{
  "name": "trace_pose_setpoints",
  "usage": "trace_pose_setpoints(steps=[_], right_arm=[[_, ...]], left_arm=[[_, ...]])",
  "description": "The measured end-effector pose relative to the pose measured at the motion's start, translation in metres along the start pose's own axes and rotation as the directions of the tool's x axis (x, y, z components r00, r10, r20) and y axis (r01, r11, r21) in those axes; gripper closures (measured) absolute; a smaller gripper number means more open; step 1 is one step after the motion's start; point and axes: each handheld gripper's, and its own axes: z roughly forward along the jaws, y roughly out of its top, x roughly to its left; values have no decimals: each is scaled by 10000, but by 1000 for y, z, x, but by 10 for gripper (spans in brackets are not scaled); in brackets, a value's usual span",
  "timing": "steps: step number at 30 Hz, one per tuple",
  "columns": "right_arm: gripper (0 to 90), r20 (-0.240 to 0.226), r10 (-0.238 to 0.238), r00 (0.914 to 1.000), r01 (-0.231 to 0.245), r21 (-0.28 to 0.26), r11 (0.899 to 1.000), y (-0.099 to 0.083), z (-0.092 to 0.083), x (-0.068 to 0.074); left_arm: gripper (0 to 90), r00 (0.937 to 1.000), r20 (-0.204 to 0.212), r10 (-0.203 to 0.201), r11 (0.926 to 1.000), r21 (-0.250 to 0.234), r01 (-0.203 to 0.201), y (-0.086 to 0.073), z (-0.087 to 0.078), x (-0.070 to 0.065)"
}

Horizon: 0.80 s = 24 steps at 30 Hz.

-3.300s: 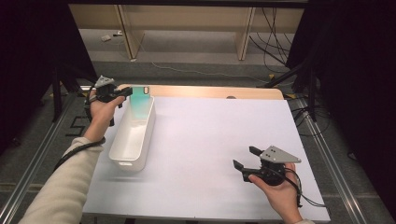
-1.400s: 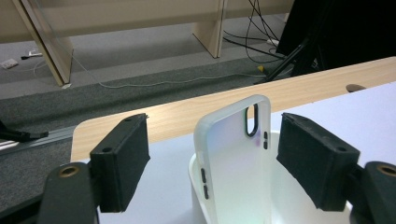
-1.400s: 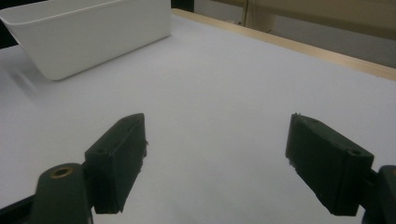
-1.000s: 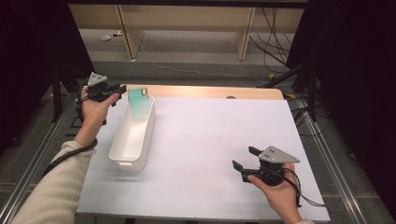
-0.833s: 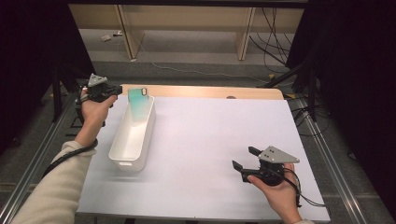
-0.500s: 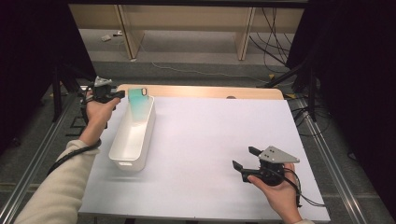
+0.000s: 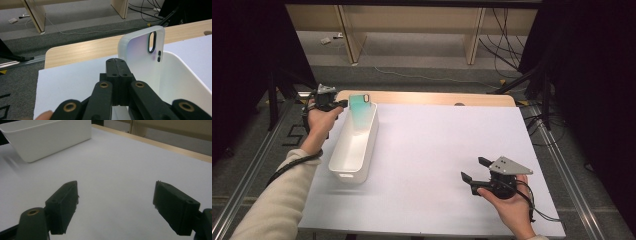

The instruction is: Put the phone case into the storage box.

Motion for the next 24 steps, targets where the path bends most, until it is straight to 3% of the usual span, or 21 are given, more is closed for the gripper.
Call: trace_pose_setpoints(steps=[4,6,11,12,13,15,16,17,19,24], right_arm=[[216,-10,-15,10000,15,-9,10000,0,0,0],[216,-76,188,9998,-186,259,9995,1,-2,1],[216,-37,145,9999,-145,69,9999,0,-1,1],[216,34,54,10000,-55,169,9998,0,-2,0],[216,15,71,10000,-72,76,9999,0,-1,0],[216,-74,162,9998,-160,265,9995,1,-2,1],[216,-48,127,9999,-126,229,9997,1,-2,0],[216,47,32,10000,-33,183,9998,0,-2,0],[216,46,41,10000,-41,136,9999,0,-1,0],[216,35,-22,10000,22,-90,10000,-1,1,-1]], left_arm=[[897,10000,-22,29,10000,29,-29,0,3,-1],[897,10000,-32,65,9999,123,-65,1,4,-1],[897,9999,-134,87,9998,169,-85,2,6,-1],[897,9998,-139,128,9997,219,-125,2,7,-1],[897,9990,-140,428,9981,441,-421,3,6,1],[897,9996,-190,216,9994,267,-211,4,8,-2],[897,9983,-181,558,9971,536,-548,5,7,0],[897,9988,-216,433,9984,374,-425,5,9,-2],[897,9969,-251,751,9952,654,-733,8,9,-2],[897,9958,-377,831,9943,704,-803,11,12,-5]])
